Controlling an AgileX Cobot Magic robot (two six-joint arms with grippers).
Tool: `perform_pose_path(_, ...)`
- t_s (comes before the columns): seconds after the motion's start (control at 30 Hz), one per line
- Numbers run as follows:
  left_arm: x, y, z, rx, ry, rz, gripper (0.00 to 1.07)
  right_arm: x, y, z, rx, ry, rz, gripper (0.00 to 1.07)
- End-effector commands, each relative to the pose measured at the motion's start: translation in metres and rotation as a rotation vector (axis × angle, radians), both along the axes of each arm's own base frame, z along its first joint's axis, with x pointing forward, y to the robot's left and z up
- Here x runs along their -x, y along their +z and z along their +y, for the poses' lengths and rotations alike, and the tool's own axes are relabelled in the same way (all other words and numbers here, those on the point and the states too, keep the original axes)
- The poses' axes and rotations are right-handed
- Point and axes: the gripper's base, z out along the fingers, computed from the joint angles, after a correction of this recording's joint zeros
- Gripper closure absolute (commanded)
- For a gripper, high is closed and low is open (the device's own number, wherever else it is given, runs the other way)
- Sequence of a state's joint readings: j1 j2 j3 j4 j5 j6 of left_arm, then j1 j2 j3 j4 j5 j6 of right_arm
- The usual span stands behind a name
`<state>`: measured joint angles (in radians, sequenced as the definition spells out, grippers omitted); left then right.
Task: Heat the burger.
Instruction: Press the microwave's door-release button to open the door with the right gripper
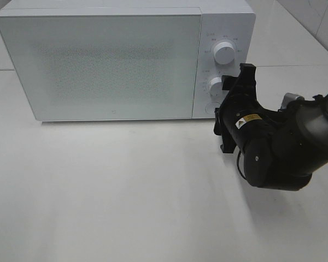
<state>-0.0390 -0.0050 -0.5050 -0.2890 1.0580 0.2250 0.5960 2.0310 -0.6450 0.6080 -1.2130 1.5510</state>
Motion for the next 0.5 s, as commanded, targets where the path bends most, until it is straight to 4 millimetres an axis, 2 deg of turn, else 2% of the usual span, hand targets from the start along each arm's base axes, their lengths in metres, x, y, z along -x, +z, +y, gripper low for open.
perform_pose_path(0.03, 0.003, 0.000, 0.000, 0.009, 0.007, -0.032, 0.04, 0.006, 0.011, -0.001, 0.032, 0.032, -0.102, 0.38)
perform_pose_path(0.3, 0.003, 0.000, 0.000, 0.011, 0.006, -0.032, 0.04, 0.029, 0.017, -0.014, 0.104, 0.082, -0.091, 0.38)
perform_pose_path(0.5, 0.003, 0.000, 0.000, 0.011, 0.006, -0.032, 0.04, 0.047, 0.029, -0.018, 0.320, 0.205, -0.043, 0.39)
